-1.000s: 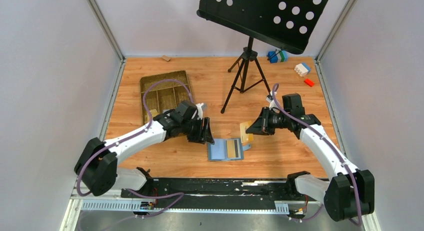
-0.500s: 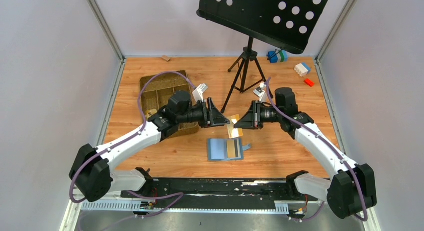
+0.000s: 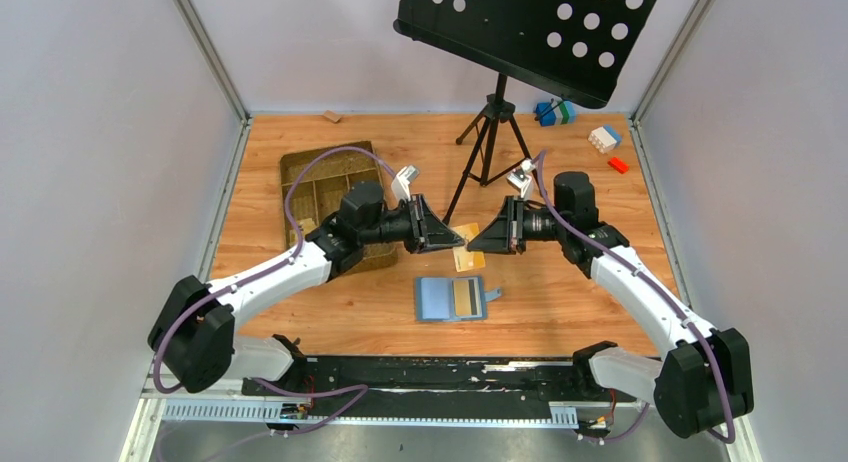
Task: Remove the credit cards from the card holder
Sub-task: Place the credit card in the storage box.
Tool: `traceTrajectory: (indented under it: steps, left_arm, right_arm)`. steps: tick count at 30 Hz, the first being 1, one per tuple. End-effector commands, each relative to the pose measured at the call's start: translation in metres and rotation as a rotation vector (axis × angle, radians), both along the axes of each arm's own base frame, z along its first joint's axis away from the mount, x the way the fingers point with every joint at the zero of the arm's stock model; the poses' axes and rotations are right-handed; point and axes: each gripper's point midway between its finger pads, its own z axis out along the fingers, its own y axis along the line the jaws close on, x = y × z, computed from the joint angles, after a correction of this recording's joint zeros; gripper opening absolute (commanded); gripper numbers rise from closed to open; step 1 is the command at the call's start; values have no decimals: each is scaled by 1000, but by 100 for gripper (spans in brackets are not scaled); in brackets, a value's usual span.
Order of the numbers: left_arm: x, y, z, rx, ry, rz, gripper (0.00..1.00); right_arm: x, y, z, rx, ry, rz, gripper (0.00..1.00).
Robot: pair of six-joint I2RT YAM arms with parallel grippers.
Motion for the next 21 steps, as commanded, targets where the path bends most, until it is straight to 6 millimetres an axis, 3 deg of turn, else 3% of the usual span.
traceTrajectory:
  steps: [1,3,9,12,16,21]
  left_arm:
    - [-6,-8,21,-123,-16,-47,14]
    - [-4,-6,20,-113,-18,-29,0]
    - [15,33,-12,97,12,78,0]
    - [24,73,-41,307,48,149,0]
    - [29,143,-70,700,58,260,0]
    - [39,219,-66,1138,12,361,0]
  right_arm:
    - [-1,4,19,42,-68,21,3]
    - [0,2,15,20,-71,12,17]
    - [3,-7,-5,-100,-40,-46,44]
    - [6,-11,-8,-139,-45,-66,46]
    - [8,-12,-12,-162,-45,-72,46]
    - [7,-11,-16,-156,-24,-64,43]
